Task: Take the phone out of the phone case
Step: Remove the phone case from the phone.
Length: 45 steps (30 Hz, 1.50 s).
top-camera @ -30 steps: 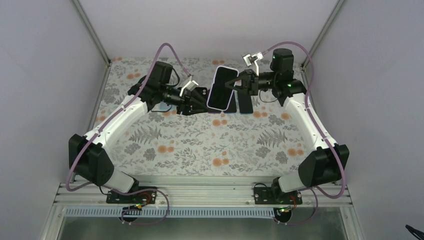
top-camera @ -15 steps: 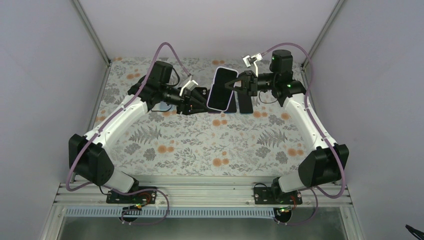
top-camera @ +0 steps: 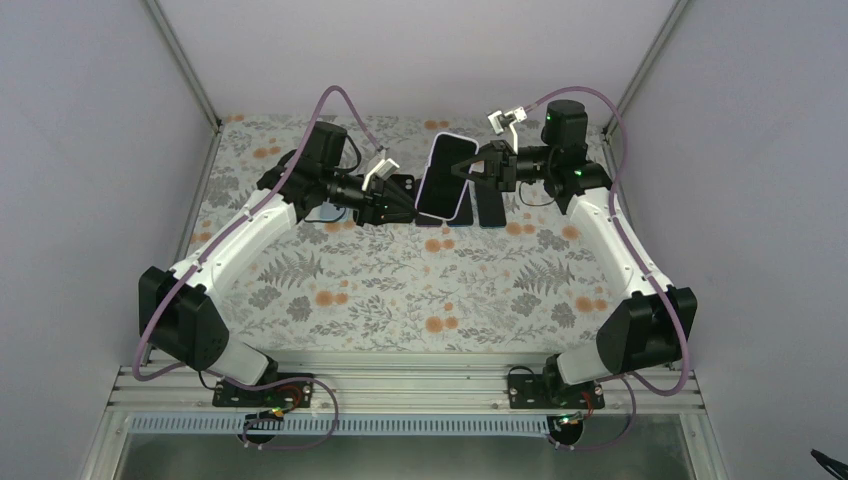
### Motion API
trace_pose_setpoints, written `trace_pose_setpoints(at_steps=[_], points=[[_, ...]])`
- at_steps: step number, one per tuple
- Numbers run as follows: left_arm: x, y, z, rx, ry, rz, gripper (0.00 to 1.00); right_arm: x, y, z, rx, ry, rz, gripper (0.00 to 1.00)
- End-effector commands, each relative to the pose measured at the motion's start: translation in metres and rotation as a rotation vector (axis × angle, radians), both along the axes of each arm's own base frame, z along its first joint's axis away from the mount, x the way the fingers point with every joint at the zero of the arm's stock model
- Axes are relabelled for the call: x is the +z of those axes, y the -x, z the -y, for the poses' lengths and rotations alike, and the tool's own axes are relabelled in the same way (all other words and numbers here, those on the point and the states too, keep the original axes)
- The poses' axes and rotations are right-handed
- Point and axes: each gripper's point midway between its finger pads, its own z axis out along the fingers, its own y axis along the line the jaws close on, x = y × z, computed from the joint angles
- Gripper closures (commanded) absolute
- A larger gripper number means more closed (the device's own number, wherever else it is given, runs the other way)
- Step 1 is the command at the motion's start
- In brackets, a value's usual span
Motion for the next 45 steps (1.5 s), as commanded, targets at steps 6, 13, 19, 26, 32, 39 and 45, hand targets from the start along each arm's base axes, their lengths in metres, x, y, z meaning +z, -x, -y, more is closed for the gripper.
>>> trace_pose_setpoints(at_steps=[6, 13, 19, 26, 32, 39, 45], points=[[-0.011, -0.024, -0.001, 0.086, -0.04, 0.039, 0.82, 0.023, 0.038, 0.002, 0.164, -0.06, 0.005, 0.96], [-0.016, -0.027, -0.003, 0.1, -0.05, 0.028, 0.83, 0.024, 0.039, 0.002, 0.18, -0.062, -0.011, 0.96], [-0.022, -0.031, -0.006, 0.117, -0.058, 0.018, 0.86, 0.025, 0.043, 0.003, 0.183, -0.064, -0.007, 0.96], [-0.026, -0.036, -0.008, 0.138, -0.071, 0.015, 0.87, 0.025, 0.045, 0.004, 0.194, -0.066, -0.009, 0.96], [-0.032, -0.042, -0.011, 0.164, -0.087, 0.009, 0.88, 0.026, 0.048, 0.004, 0.205, -0.069, -0.008, 0.96], [-0.036, -0.048, -0.013, 0.185, -0.097, -0.002, 0.9, 0.028, 0.048, 0.005, 0.215, -0.072, -0.009, 0.96], [-0.041, -0.054, -0.016, 0.214, -0.113, -0.004, 0.91, 0.028, 0.048, 0.005, 0.218, -0.072, -0.013, 0.96]])
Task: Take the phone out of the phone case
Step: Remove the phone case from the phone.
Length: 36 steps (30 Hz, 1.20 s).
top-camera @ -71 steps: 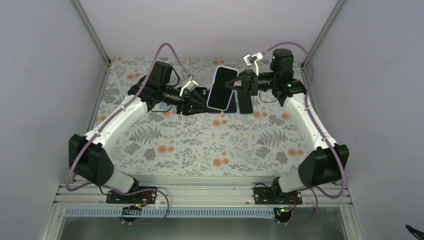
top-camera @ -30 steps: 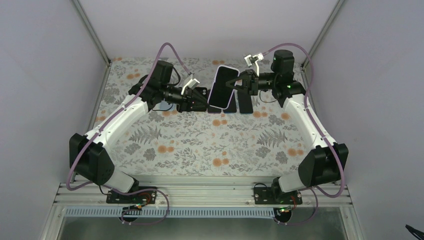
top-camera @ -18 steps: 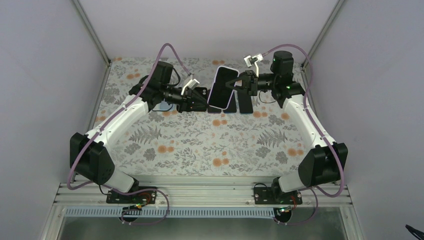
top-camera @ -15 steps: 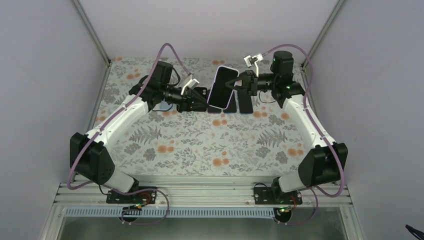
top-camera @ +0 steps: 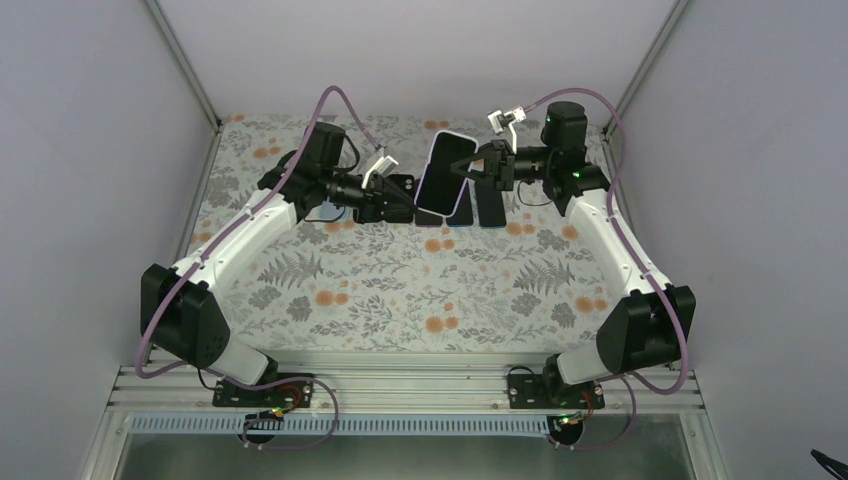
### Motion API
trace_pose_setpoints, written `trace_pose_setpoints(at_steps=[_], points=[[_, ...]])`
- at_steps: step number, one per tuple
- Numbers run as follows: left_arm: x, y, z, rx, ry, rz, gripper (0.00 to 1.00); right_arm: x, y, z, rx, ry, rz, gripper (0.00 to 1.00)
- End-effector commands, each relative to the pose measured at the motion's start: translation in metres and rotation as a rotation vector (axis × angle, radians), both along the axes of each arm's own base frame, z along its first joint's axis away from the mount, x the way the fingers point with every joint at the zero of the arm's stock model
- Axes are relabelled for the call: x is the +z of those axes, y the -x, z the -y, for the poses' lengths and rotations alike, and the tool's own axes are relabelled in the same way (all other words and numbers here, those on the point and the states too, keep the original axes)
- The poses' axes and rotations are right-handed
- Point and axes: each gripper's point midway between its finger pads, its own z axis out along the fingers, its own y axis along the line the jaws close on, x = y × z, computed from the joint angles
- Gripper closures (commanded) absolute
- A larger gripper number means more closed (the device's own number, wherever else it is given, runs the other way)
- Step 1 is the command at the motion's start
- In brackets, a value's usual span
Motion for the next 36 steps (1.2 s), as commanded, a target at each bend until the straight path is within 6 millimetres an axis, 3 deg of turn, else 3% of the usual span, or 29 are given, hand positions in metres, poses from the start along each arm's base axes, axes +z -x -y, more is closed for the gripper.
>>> trace_pose_setpoints(at_steps=[1, 16, 22, 29, 36], points=[[-0.032, -0.041, -0.013, 0.165, -0.102, 0.016, 0.91, 0.033, 0.057, 0.005, 0.259, -0.077, -0.02, 0.96], [-0.041, -0.052, -0.015, 0.206, -0.128, -0.004, 0.92, 0.035, 0.06, 0.005, 0.271, -0.082, -0.014, 0.96], [-0.031, -0.04, -0.013, 0.149, -0.08, -0.005, 0.91, 0.035, 0.058, 0.005, 0.266, -0.081, -0.011, 0.96], [0.009, -0.002, -0.011, -0.038, 0.064, 0.025, 0.71, 0.031, 0.047, 0.003, 0.225, -0.071, -0.005, 0.96], [0.019, 0.02, -0.016, -0.111, 0.107, 0.05, 0.47, 0.029, 0.042, 0.002, 0.21, -0.066, -0.008, 0.96]])
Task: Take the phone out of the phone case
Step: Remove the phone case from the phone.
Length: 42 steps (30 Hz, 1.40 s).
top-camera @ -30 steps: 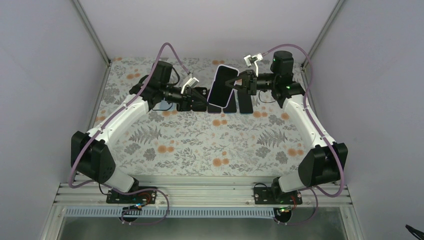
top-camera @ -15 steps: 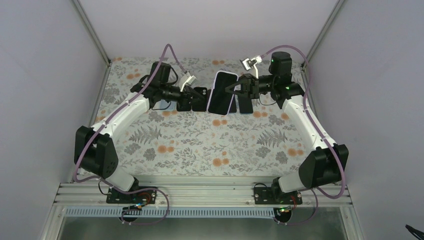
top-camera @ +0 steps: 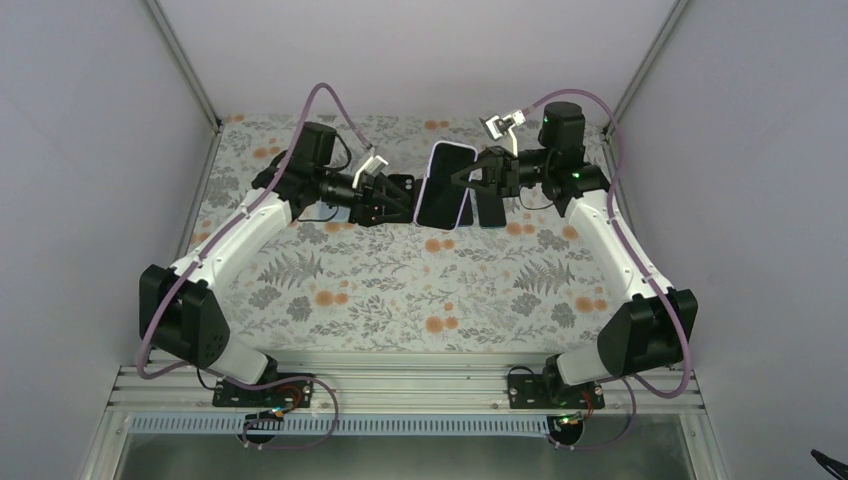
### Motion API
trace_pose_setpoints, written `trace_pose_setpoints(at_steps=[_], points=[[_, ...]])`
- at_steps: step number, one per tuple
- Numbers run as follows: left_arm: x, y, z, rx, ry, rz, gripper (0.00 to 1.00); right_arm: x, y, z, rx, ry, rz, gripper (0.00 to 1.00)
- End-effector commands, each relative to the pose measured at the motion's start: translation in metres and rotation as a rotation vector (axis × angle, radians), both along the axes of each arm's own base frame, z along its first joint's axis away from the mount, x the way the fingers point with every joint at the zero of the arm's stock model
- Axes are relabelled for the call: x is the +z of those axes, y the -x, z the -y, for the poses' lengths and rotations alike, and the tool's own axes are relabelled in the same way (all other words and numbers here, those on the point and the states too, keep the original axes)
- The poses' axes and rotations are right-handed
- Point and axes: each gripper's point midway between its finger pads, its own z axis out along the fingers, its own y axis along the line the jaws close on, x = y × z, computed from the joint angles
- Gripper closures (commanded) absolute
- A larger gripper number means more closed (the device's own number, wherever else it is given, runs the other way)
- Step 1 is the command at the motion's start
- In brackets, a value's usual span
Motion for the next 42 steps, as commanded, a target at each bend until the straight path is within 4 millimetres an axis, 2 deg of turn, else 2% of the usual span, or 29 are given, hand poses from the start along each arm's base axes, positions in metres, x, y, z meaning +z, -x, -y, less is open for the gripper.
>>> trace_pose_setpoints(at_steps=[1, 6, 12, 30, 36, 42], points=[[0.02, 0.023, -0.005, -0.091, 0.076, 0.055, 0.45, 0.017, 0.009, 0.003, 0.05, -0.03, 0.044, 0.96], [0.026, 0.029, -0.006, -0.113, 0.097, 0.061, 0.33, 0.012, 0.007, 0.003, 0.04, -0.024, 0.031, 0.96], [0.029, 0.036, -0.003, -0.142, 0.11, 0.059, 0.29, 0.01, 0.004, 0.002, 0.026, -0.018, 0.027, 0.96], [0.024, 0.033, 0.013, -0.12, 0.068, 0.056, 0.34, 0.008, 0.005, 0.002, 0.022, -0.015, 0.018, 0.96], [0.024, 0.027, 0.015, -0.096, 0.061, 0.037, 0.37, 0.009, 0.007, 0.002, 0.031, -0.018, 0.02, 0.96], [0.013, 0.018, 0.015, -0.052, 0.035, 0.018, 0.42, 0.01, 0.012, 0.003, 0.051, -0.024, 0.022, 0.96]])
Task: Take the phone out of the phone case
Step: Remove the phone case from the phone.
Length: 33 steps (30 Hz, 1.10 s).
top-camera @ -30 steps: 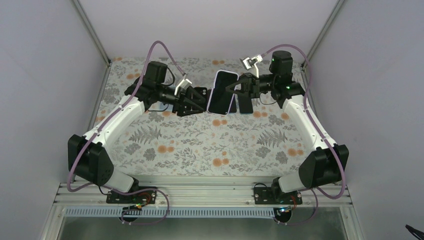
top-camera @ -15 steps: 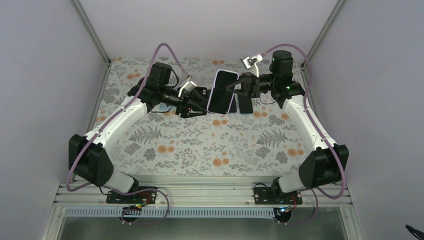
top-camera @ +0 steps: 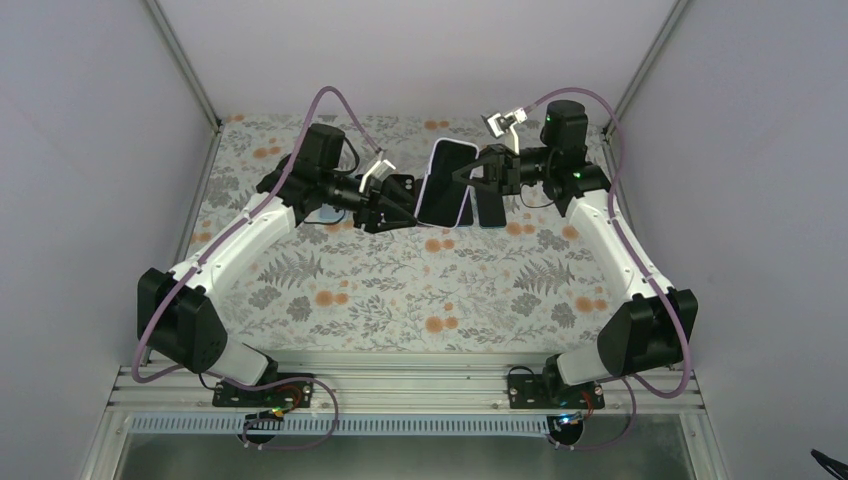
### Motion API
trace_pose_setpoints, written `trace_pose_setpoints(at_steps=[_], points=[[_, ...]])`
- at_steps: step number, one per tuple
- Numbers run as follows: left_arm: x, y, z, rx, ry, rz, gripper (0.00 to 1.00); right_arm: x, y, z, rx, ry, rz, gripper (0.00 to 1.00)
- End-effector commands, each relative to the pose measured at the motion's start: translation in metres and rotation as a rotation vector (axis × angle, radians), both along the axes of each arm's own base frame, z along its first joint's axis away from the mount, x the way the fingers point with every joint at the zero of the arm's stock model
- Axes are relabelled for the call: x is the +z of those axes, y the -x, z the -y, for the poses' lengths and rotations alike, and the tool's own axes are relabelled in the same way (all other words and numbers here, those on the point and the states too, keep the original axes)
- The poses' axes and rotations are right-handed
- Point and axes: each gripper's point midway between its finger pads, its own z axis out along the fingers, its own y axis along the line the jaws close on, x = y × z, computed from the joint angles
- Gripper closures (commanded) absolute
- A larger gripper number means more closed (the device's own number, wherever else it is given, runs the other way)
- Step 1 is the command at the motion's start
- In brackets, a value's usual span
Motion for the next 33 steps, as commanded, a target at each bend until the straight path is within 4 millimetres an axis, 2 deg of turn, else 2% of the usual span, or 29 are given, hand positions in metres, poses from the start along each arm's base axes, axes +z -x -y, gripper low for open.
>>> trace_pose_setpoints(at_steps=[1, 9, 18, 33], points=[[-0.003, -0.01, 0.001, 0.035, -0.004, 0.017, 0.43, 0.007, 0.014, 0.003, 0.06, -0.024, 0.019, 0.96], [-0.014, -0.031, -0.003, 0.13, -0.049, -0.001, 0.49, 0.008, 0.022, 0.002, 0.1, -0.033, 0.016, 0.96], [-0.024, -0.046, -0.005, 0.191, -0.081, -0.023, 0.51, 0.009, 0.032, 0.0, 0.146, -0.045, 0.017, 0.96], [-0.009, -0.056, -0.003, 0.212, -0.064, -0.008, 0.52, -0.006, 0.047, -0.012, 0.206, -0.045, -0.012, 0.96]])
